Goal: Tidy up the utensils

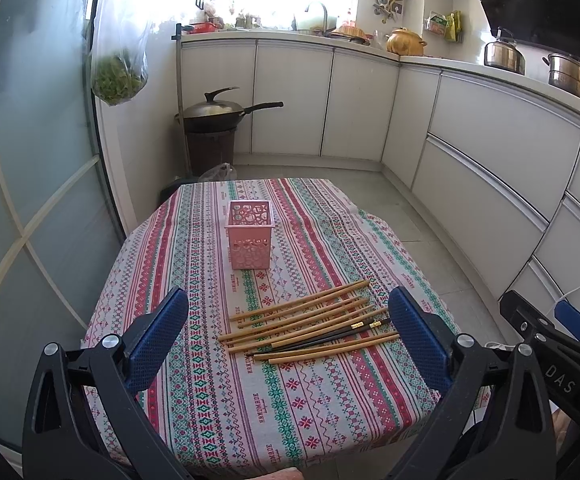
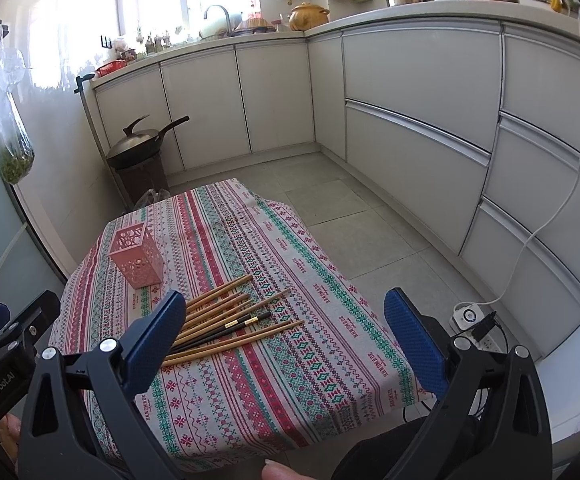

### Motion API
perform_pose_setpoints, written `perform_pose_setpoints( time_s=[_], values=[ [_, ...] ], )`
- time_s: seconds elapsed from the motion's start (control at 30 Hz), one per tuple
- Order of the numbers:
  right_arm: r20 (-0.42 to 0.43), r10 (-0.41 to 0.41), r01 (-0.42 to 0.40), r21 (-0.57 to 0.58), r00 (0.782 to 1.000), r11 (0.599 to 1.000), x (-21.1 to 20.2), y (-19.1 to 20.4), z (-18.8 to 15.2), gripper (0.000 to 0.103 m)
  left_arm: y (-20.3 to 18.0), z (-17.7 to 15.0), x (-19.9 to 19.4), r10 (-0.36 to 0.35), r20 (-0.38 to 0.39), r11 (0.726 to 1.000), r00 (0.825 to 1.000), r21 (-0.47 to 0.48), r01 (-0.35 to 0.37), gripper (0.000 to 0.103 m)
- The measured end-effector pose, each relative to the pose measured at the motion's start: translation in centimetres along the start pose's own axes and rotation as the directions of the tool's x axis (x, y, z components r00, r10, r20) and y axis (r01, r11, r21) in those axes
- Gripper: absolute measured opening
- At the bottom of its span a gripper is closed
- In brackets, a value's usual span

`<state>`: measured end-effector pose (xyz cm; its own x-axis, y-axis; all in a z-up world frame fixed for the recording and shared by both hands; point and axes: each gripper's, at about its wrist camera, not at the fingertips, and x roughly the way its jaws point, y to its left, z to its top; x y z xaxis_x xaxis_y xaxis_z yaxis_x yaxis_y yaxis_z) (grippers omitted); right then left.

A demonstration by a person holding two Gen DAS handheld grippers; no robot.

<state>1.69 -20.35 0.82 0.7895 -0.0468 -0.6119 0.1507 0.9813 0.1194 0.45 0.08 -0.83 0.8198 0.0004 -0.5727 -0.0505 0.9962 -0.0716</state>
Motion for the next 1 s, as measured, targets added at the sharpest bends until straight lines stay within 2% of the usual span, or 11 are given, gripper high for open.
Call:
perform_pose_setpoints(
  time_s=[1.0],
  values=[
    [-0.014, -0.002, 0.002, 0.001, 1.0, 1.0, 0.09, -0.02, -0.05, 0.096, 0.01, -0.21, 0.16, -0.001, -0.009, 1.0, 1.0, 0.002, 0.001, 0.096]
  ],
)
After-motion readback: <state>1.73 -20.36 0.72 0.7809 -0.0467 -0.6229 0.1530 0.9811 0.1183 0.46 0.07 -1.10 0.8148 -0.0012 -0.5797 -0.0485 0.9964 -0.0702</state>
